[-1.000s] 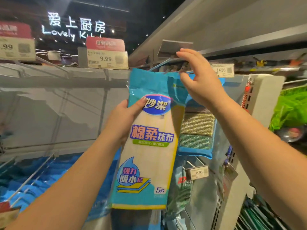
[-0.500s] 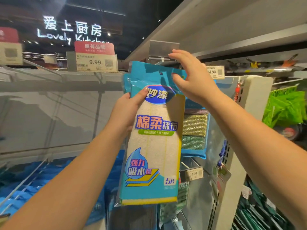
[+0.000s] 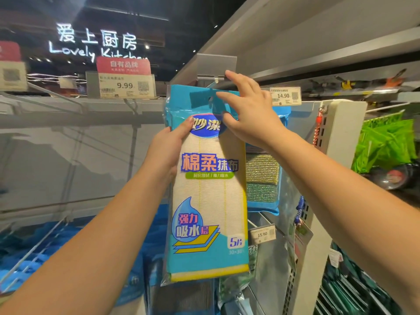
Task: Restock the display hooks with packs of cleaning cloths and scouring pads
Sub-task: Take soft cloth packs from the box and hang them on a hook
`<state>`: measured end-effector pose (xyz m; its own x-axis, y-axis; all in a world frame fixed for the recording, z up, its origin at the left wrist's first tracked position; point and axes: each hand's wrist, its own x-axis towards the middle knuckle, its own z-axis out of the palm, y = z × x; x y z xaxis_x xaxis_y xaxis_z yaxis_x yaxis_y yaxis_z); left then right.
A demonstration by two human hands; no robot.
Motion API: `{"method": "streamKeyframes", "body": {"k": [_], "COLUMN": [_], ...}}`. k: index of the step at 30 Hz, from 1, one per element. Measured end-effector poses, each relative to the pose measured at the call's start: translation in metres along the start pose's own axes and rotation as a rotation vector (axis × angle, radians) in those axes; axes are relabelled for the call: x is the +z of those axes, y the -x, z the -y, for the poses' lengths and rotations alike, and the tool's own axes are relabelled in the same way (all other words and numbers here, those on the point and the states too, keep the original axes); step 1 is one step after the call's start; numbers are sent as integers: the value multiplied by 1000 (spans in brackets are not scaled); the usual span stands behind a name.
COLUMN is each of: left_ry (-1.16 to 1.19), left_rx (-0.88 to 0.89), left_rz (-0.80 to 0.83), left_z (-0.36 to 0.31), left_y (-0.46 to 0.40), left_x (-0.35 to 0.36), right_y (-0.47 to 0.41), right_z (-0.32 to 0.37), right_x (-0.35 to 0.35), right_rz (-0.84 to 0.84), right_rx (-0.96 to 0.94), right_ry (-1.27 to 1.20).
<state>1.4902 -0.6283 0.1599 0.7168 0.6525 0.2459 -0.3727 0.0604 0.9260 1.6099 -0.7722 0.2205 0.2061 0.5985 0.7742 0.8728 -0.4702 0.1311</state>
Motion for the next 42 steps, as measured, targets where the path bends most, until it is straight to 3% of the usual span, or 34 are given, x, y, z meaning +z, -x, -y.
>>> {"method": "streamKeyframes", "body": {"k": [3, 6, 10, 13, 21, 26, 35, 42], "left_ry": [8, 13, -48, -106, -586, -748, -616, -693], "left_rx": [-37, -34, 35, 74, 110, 126, 55, -89], "left_rz": [-19, -30, -65, -98, -114, -158, -151, -97], "left_z": [4, 11, 19, 25, 77, 88, 86, 88], "left_y": [-9, -18, -29, -36, -35, -51, -76, -41], "left_x": [-1, -5, -7, -8, -56, -70, -71, -96], "right_y": [11, 51, 119, 136, 119, 98, 69, 97], "right_z": [0, 8, 32, 45, 46, 51, 62, 81], "right_x": [6, 36, 92, 120, 152, 179, 200, 157], "right_rz": [-81, -161, 77, 170, 137, 182, 305, 300], "right_rx": [32, 217, 520, 603, 655, 678, 771, 770], "right_ry": [-79, -341, -645, -744, -703, -610, -477, -444]}}
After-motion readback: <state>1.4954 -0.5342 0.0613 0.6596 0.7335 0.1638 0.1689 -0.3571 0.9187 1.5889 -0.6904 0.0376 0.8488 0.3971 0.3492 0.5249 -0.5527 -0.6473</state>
